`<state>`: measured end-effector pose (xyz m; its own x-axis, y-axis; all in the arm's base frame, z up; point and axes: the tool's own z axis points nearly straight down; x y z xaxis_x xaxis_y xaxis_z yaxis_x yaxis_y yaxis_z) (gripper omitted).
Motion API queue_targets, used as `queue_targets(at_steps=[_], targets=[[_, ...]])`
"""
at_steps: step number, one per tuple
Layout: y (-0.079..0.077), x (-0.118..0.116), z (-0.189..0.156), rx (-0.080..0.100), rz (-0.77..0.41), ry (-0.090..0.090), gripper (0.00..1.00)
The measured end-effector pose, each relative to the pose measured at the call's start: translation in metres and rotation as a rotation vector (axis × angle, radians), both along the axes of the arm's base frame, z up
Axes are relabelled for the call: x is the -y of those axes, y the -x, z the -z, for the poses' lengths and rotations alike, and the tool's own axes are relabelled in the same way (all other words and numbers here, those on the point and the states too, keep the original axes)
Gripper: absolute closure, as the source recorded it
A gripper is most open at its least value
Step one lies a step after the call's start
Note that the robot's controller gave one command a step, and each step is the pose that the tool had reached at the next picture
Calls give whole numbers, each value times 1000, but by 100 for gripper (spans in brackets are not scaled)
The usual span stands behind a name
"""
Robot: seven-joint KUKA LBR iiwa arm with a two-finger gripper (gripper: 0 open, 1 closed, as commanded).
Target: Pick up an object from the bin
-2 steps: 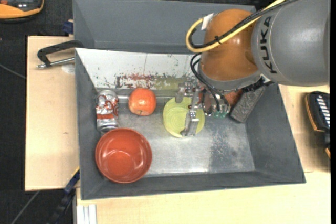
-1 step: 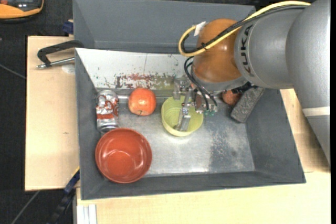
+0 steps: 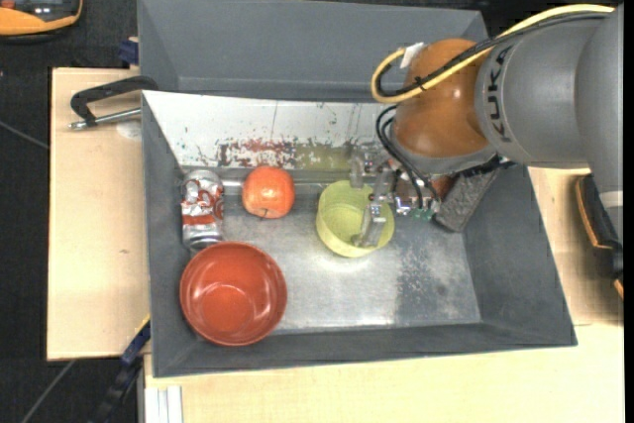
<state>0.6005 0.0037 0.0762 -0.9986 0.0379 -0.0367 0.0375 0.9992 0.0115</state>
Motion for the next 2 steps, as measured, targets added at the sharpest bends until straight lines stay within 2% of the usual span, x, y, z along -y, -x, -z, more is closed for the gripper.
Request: queue_targets(at_steps=[1, 2], targets=[[3, 0, 5, -9, -1, 2, 100], [3, 0, 5, -9, -1, 2, 100]])
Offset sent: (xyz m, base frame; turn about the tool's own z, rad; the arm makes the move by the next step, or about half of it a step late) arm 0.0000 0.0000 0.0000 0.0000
